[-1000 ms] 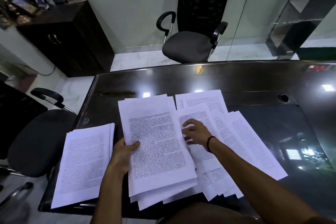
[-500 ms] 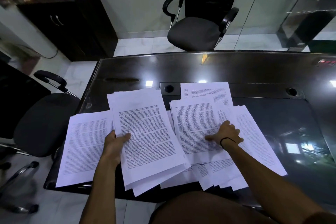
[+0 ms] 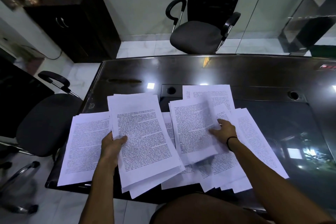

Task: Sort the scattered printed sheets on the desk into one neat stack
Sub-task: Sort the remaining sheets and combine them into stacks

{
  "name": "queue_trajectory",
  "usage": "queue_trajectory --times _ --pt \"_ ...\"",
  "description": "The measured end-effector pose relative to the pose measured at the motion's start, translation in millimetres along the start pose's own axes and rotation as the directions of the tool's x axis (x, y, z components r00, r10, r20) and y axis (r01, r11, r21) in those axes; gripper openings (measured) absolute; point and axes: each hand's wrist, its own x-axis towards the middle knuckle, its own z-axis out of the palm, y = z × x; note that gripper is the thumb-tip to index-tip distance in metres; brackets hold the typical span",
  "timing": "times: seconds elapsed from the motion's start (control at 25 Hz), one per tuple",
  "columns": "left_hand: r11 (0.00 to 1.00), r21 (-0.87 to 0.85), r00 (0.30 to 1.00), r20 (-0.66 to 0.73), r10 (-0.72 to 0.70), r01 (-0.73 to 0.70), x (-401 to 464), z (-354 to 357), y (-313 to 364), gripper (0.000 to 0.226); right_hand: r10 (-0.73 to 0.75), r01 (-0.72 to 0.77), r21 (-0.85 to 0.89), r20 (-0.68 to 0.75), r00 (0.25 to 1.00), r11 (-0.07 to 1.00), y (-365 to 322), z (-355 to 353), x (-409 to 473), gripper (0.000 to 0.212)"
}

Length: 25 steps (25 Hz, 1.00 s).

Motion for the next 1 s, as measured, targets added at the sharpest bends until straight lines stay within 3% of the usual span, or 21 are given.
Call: queue_trajectory --times 0.16,0.32,0.48,0.56,0.68,0.76,0.88,1.0 --pt "0.984 0.146 0.992 -0.058 0.109 -0.1 -1.9 -14.8 10.6 0.041 -0.113 0.104 0.232 0.023 0.993 0.967 -28.9 -26.8 0.3 0.025" --pt "0.989 0.069 0.992 0.018 0.128 -0.129 -3.8 -6.9 29.4 0.037 -0.273 0.19 0.38 0.179 0.945 0.905 -69.5 -21.3 -18.0 0.018" --pt "0.995 -0.095 0.966 0.252 0.065 -0.042 -24.9 21.8 43.6 0.03 -0.302 0.17 0.343 0.38 0.874 0.924 -85.2 30.2 -39.3 0.042" --pt "0.989 -0.144 0.961 0.276 0.027 0.014 -34.1 32.2 42.7 0.026 -0.312 0.157 0.349 0.451 0.836 0.924 -86.6 42.1 -46.4 0.052" --pt "0.964 -0.213 0.943 0.322 -0.083 0.158 -37.9 41.6 32.0 0.04 -0.309 0.188 0.314 0.398 0.864 0.931 -81.5 47.7 -54.4 0.047" --pt "0.993 -0.1 0.954 0.298 -0.027 0.059 -33.4 52.4 15.1 0.03 -0.306 0.193 0.304 0.386 0.87 0.933 -69.4 47.4 -54.0 0.049" --pt "0.999 -0.032 0.978 0.208 0.025 -0.019 -29.9 66.8 2.2 0.042 -0.222 0.151 0.218 0.349 0.911 0.964 -43.4 32.6 -42.0 0.038" --pt "0.999 -0.047 0.987 0.16 0.024 -0.017 -22.7 72.8 3.2 0.049 -0.086 0.082 -0.247 -0.007 0.996 0.966 2.1 -3.7 -25.0 0.049"
